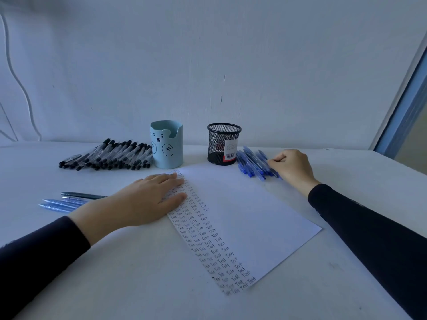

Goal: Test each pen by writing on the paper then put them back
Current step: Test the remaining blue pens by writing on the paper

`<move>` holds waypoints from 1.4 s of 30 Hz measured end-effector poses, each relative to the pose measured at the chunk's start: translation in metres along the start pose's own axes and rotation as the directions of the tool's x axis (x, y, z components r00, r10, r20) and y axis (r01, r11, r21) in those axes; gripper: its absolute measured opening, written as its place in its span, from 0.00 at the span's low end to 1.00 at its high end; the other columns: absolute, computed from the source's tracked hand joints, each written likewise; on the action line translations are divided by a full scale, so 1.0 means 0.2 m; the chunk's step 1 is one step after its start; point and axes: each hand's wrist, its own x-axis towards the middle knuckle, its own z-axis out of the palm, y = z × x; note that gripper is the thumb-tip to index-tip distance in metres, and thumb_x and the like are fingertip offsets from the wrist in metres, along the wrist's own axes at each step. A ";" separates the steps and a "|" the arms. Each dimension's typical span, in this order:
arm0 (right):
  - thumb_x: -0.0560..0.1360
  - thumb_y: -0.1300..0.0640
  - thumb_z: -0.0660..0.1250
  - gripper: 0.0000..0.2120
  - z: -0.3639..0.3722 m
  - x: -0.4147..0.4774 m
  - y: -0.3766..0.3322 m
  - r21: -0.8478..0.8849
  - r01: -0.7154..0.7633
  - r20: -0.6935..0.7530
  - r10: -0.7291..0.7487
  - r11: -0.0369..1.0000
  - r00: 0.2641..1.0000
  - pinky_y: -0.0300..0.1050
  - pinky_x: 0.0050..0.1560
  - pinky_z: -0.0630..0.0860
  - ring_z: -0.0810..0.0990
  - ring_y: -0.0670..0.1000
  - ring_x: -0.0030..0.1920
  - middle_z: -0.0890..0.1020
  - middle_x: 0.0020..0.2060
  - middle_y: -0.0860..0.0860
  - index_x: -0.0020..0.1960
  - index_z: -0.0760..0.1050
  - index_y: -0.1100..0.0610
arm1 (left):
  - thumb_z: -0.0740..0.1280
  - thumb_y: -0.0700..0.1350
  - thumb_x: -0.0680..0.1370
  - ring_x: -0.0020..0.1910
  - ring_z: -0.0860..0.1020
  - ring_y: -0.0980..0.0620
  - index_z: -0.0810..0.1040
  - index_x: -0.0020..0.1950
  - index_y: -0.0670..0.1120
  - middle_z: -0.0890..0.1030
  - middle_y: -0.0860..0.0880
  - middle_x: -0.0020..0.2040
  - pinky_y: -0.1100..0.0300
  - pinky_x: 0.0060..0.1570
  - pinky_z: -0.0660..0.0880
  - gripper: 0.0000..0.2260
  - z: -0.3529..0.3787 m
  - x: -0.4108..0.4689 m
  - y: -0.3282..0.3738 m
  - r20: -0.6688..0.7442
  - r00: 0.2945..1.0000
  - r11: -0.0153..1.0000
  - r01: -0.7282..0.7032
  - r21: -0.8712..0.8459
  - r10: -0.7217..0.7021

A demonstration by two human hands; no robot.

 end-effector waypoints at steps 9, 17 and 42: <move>0.69 0.58 0.66 0.16 0.01 0.03 0.06 0.035 0.015 0.036 -0.016 0.999 0.999 0.42 0.34 0.64 0.66 0.52 0.29 0.73 0.28 0.64 0.30 0.68 0.67 | 0.30 0.81 0.58 0.76 0.55 0.57 0.56 0.77 0.59 0.55 0.58 0.78 0.57 0.75 0.54 0.53 0.00 0.00 0.00 -0.004 1.000 1.000 0.000 -0.010 0.000; 0.74 0.56 0.68 0.06 0.06 -0.13 -0.22 -0.103 0.471 -0.044 -0.477 0.876 0.878 0.41 0.36 0.68 0.73 0.46 0.34 0.77 0.36 0.44 0.39 0.76 0.54 | 0.51 0.65 0.77 0.70 0.67 0.54 0.64 0.75 0.54 0.67 0.54 0.74 0.56 0.70 0.63 0.29 -0.09 -0.02 0.04 -0.072 0.997 0.979 -0.017 -0.202 0.003; 0.74 0.59 0.70 0.04 0.21 -0.31 -0.31 0.233 0.676 0.199 -0.715 0.699 0.671 0.49 0.37 0.75 0.77 0.49 0.38 0.78 0.41 0.42 0.42 0.77 0.51 | 0.75 0.54 0.70 0.44 0.73 0.63 0.84 0.43 0.60 0.75 0.61 0.46 0.70 0.45 0.66 0.03 -0.33 -0.16 -0.20 -0.089 0.992 0.953 -0.113 -0.283 0.092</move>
